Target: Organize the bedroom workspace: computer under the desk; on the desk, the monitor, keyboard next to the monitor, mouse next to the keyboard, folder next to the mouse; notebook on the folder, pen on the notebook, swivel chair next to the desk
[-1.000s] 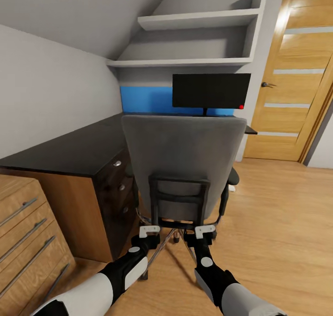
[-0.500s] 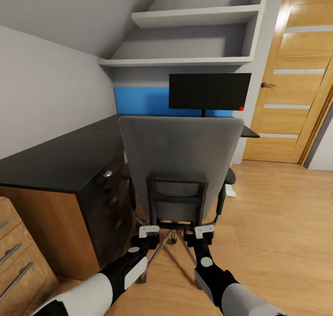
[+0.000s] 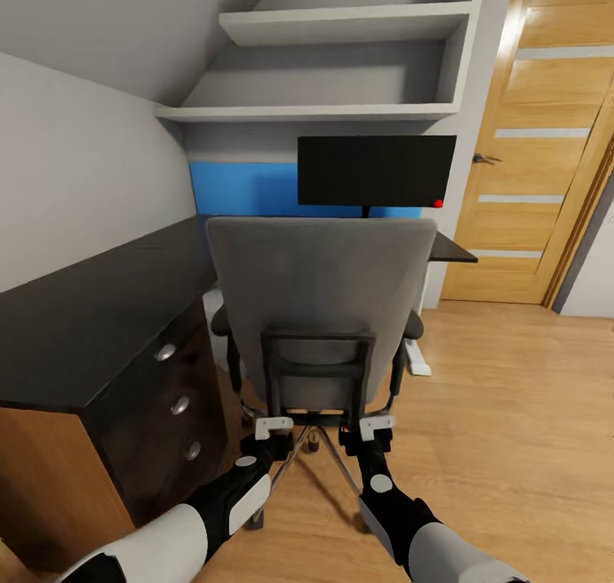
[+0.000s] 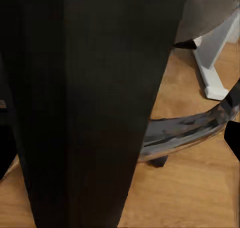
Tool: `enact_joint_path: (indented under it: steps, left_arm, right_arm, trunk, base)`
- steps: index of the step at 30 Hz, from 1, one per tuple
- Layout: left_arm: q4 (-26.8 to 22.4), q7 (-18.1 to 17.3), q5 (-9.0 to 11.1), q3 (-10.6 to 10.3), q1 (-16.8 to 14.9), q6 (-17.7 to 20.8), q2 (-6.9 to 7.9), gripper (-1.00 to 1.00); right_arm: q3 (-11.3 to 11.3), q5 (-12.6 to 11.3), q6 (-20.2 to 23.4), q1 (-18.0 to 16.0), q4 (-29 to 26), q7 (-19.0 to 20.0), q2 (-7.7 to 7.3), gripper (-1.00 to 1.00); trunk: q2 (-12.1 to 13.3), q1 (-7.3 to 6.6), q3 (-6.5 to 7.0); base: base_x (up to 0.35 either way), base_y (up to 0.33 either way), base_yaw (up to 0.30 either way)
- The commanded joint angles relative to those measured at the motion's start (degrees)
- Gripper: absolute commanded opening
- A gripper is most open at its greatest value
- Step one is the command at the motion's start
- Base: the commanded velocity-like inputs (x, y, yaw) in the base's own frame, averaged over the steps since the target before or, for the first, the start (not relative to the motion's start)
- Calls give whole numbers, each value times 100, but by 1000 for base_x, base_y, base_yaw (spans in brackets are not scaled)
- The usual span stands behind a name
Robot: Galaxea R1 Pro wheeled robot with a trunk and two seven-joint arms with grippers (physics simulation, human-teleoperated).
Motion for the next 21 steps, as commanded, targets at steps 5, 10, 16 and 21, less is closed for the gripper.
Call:
enact_joint_path:
  steps: [5,10,16,21]
  left_arm:
    - [-6,49,54,-65,-6,-26,-1,100]
    - [0,46,54,-72,-6,-19,-6,100]
    - [5,51,56,-72,-6,-23,0,100]
    - [29,53,63,-66,-6,-41,18,100]
  right_arm:
    - [17,55,5,-4,7,-55,1,100]
    - [17,55,5,-2,15,-50,1,100]
    - [17,55,5,0,16,-55,1,100]
    - [17,55,5,0,24,-49,1,100]
  trunk:
    - [-2,2,11]
    - [-2,2,23]
    - [-2,2,26]
    - [-2,2,27]
  base:
    - [320,0,-172]
    - [320,0,-226]
    - [320,0,-85]
    - [320,0,-7]
